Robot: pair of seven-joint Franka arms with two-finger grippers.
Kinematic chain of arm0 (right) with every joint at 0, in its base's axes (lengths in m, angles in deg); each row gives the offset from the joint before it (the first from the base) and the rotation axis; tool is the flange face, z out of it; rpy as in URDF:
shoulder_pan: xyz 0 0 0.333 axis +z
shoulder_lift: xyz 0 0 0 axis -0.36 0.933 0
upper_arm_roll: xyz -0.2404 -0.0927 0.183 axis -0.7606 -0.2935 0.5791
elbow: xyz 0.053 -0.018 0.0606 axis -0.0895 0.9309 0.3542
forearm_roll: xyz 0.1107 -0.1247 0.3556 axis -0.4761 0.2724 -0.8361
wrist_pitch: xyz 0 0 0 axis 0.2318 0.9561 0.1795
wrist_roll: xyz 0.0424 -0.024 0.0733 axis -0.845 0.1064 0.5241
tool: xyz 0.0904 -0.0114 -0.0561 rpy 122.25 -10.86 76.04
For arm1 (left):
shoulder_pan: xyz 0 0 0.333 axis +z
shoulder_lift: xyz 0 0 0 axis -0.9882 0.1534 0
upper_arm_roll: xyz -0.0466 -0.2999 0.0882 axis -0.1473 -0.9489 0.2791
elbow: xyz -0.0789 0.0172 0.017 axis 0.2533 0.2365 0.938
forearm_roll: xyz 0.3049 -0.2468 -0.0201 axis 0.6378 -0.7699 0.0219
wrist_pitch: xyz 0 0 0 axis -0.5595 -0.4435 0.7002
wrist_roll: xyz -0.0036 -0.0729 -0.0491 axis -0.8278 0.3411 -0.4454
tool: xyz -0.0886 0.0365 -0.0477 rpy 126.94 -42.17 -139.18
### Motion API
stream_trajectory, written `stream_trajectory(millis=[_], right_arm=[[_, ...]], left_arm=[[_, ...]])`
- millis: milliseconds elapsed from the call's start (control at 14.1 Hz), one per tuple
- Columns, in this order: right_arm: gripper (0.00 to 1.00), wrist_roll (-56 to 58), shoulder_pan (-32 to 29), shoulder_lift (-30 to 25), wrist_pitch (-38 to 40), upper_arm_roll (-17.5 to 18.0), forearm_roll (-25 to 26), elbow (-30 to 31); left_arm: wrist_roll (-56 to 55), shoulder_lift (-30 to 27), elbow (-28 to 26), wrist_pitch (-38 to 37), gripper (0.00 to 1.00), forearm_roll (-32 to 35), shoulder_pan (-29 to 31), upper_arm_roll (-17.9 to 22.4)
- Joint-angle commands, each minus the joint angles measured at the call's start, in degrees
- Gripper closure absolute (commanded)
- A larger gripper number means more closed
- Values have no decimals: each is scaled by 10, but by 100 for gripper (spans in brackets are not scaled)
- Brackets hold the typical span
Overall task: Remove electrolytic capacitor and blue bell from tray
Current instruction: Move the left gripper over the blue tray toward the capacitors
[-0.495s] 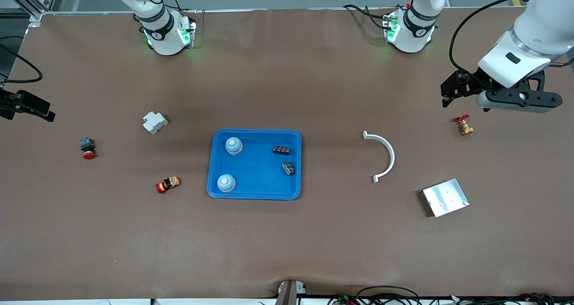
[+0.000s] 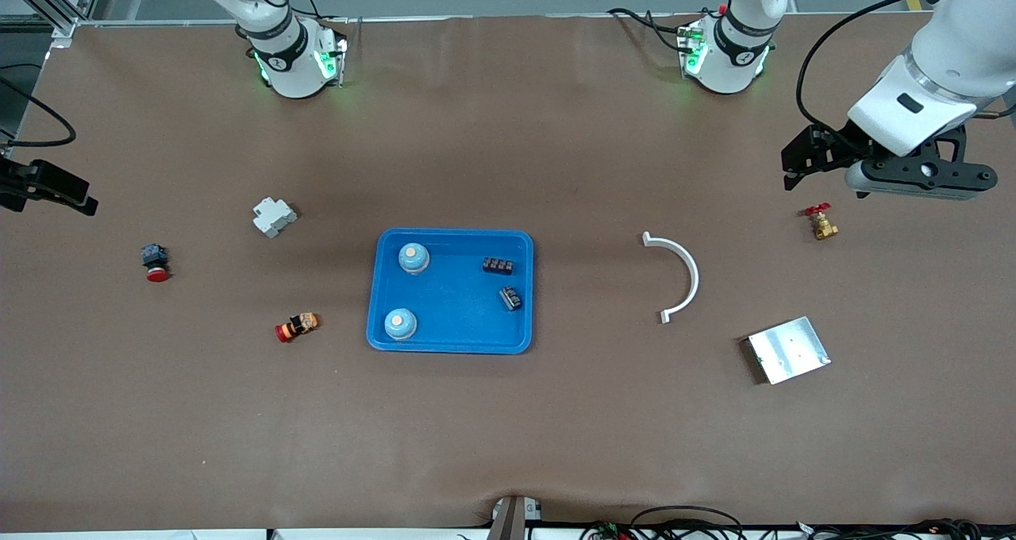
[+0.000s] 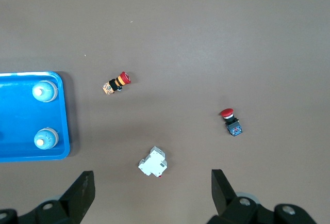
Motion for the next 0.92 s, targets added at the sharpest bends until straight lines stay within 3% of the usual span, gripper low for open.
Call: stream_trajectory(millis=[0,424,849], right_arm=[[0,5,-3,-1,3,2,-1,-7],[0,4,1,-1,9,4,1,-7],[0,5,3,-2,10,5,0,-6]], left_arm=[[-7,1,0,-3,0,10,-1,-9],[-50,0,-12,-19,0,3,-1,-29],[-321,54,-5,-11,0,2,-7,-86]])
